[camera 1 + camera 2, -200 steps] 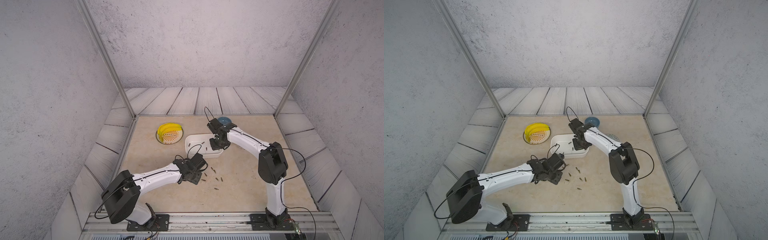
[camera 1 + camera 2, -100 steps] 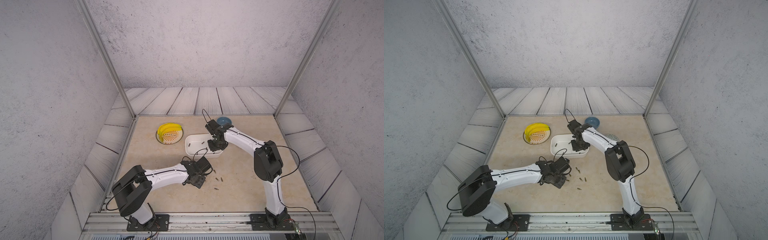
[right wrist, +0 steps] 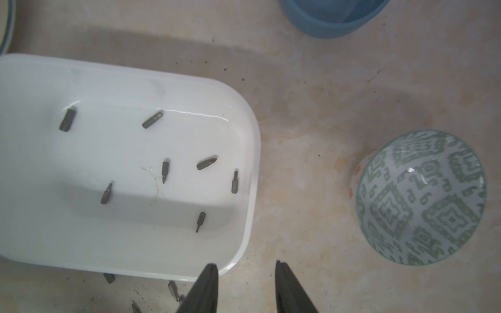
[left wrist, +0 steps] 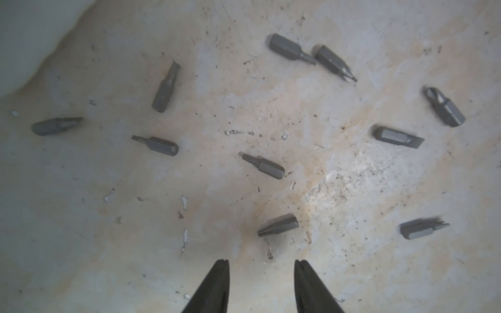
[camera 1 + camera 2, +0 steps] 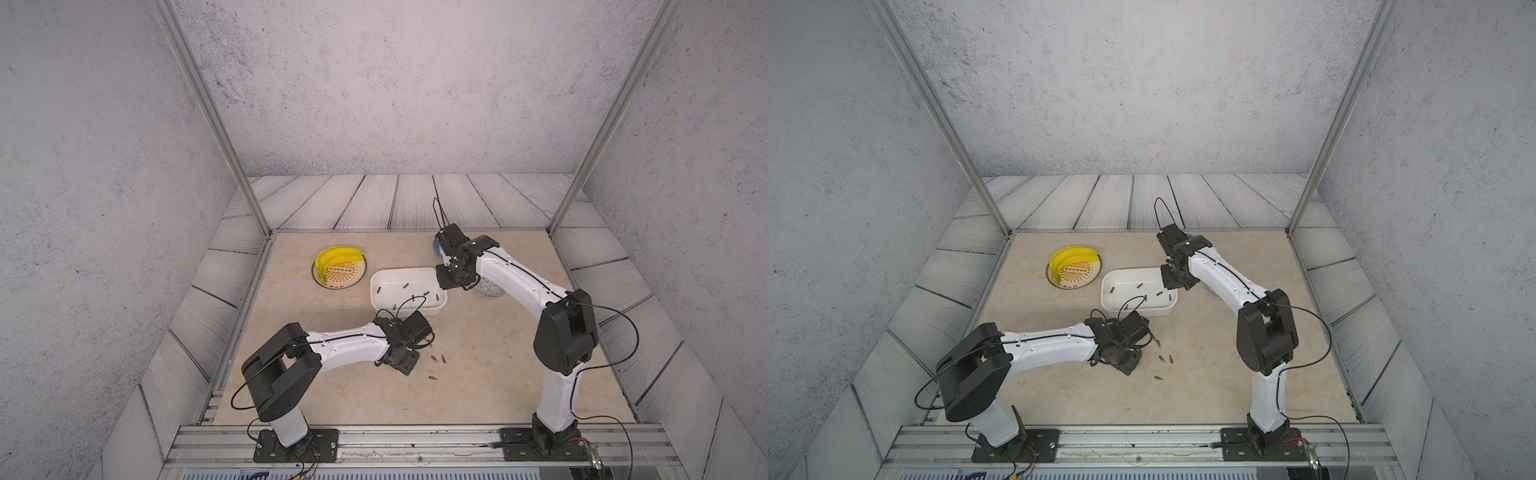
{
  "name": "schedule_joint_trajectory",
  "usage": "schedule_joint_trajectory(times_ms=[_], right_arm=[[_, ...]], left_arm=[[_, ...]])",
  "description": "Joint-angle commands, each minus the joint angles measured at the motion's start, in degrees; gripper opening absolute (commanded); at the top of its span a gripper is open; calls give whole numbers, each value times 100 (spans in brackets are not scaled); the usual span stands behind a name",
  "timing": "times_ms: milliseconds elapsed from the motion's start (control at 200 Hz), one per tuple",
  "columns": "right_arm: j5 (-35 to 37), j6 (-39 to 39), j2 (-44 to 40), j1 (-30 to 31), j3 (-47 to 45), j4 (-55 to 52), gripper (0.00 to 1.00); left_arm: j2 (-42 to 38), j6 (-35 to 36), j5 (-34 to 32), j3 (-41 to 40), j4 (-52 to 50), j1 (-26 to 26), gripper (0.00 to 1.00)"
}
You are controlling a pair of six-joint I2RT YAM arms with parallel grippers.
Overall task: Put the bit on the desktop into the storage box
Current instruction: Place the screwdriver bit in the storage box, then pick up the screwdriver bit from the center of the board.
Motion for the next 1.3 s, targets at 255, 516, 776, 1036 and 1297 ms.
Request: schedule_joint_trajectory(times_ms=[255, 516, 776, 1036, 1297], right_arm=[[249, -39, -1013, -2, -476, -278, 40], [446, -56, -1486, 10, -642, -346, 40], [514, -48, -1648, 3, -685, -341, 40], [459, 105, -2187, -5, -1344, -227, 40], [499, 247, -2709, -11, -2194, -82, 40]], left_arm=[[615, 119, -31, 329, -7, -24, 44], [821, 189, 66, 569, -16, -19, 35], [950, 207, 180, 628, -222, -22, 26], [1234, 216, 224, 688, -465, -24, 25], [1249, 168, 347, 532, -358, -25, 12]])
